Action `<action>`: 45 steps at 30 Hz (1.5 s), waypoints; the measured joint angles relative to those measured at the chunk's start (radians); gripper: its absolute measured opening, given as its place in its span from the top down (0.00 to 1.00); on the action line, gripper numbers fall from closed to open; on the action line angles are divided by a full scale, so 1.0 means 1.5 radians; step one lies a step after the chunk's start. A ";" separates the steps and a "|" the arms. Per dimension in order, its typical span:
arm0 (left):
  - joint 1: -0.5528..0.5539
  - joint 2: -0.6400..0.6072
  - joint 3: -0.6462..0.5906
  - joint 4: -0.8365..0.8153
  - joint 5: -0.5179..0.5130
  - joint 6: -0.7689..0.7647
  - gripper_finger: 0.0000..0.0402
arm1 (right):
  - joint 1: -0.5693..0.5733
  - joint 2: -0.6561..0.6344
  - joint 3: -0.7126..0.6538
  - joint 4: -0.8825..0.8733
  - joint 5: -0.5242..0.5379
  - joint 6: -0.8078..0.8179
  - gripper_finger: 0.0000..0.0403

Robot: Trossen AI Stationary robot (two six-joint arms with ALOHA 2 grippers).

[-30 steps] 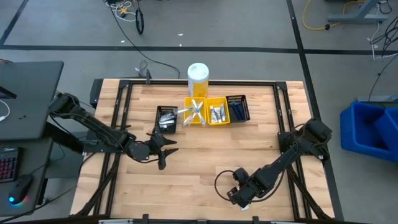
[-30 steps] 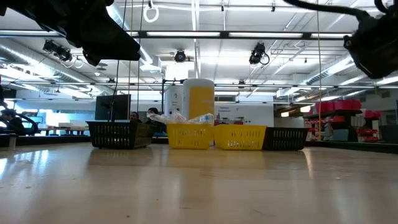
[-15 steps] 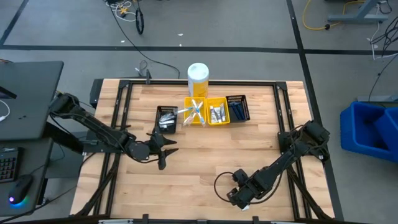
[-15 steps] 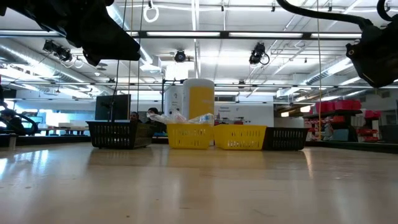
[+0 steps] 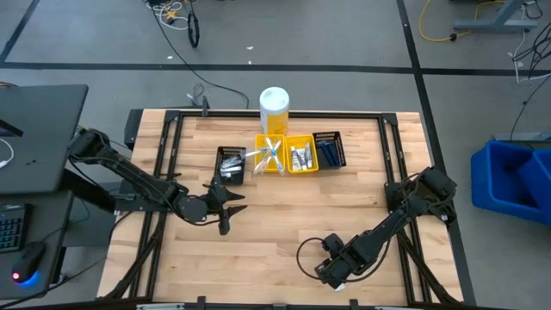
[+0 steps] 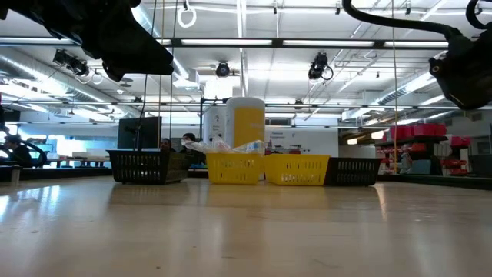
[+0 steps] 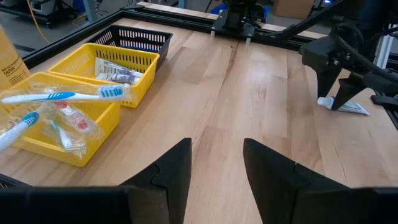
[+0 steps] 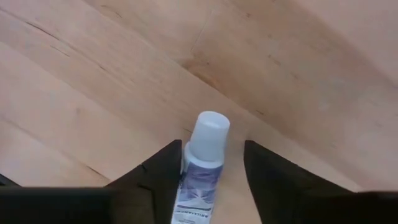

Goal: Pick & Place Travel size toiletries
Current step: Put the white toothpaste into the right yellow bin

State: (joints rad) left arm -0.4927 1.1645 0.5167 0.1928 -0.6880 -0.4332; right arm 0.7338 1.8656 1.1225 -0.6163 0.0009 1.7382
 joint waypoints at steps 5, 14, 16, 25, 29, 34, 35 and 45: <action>0.000 0.000 0.000 0.000 0.000 0.000 0.61 | 0.000 0.001 0.000 -0.005 -0.002 -0.013 0.66; 0.000 0.000 0.000 0.000 0.000 0.000 0.61 | -0.026 -0.002 0.000 0.042 -0.023 -0.060 0.73; 0.000 0.000 0.000 0.000 0.000 0.000 0.61 | -0.035 -0.002 0.000 0.064 -0.021 -0.084 0.73; 0.001 0.000 0.000 0.000 0.000 0.002 0.61 | -0.126 -0.024 0.000 0.139 0.138 -0.333 0.73; 0.001 0.000 0.000 0.000 0.000 0.002 0.61 | -0.196 -0.026 0.000 0.156 0.250 -0.464 0.73; 0.001 0.000 0.000 0.000 0.000 0.002 0.61 | -0.299 -0.026 0.006 0.153 0.256 -0.564 0.73; 0.001 0.000 0.000 0.000 0.000 0.002 0.61 | -0.317 -0.026 0.012 0.153 0.256 -0.588 0.73; 0.001 0.000 0.000 0.000 -0.003 0.001 0.61 | -0.456 -0.064 0.110 0.058 0.285 -0.783 0.73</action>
State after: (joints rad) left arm -0.4919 1.1648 0.5167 0.1934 -0.6926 -0.4324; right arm 0.0491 1.7696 1.2868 -0.5296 0.4282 0.5635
